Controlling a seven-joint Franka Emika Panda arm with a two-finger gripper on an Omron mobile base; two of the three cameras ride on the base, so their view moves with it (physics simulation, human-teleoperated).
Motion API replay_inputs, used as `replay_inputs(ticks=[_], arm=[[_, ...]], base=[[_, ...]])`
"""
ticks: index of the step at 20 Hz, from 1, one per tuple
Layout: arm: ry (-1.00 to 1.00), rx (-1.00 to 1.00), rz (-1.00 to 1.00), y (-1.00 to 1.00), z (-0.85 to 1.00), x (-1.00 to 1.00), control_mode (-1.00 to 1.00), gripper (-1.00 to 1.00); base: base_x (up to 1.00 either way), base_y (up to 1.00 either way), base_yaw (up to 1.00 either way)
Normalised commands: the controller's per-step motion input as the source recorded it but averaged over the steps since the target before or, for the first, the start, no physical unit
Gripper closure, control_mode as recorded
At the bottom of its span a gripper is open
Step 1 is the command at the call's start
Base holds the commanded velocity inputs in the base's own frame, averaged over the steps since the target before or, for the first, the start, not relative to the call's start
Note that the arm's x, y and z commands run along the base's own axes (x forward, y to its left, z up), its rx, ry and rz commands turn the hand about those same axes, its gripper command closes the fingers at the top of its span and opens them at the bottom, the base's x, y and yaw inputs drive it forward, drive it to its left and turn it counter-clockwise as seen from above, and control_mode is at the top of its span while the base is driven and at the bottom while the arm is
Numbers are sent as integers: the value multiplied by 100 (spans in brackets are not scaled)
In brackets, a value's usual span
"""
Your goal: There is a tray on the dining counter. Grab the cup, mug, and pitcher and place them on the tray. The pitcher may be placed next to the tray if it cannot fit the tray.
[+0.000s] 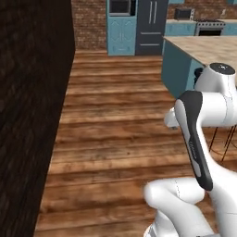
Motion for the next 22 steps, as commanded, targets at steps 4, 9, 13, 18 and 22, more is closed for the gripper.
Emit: replay_inputs(ticks=[4,9,13,18,22], arm=[[0,0,0,0,0,0,100,-100],[0,0,0,0,0,0,100,-100],[0,0,0,0,0,0,100,-100],[0,0,0,0,0,0,100,-100],[0,0,0,0,0,0,100,-100]], base=[[100,4,0],[100,14,0],[100,16,0],[100,16,0],[100,21,0]])
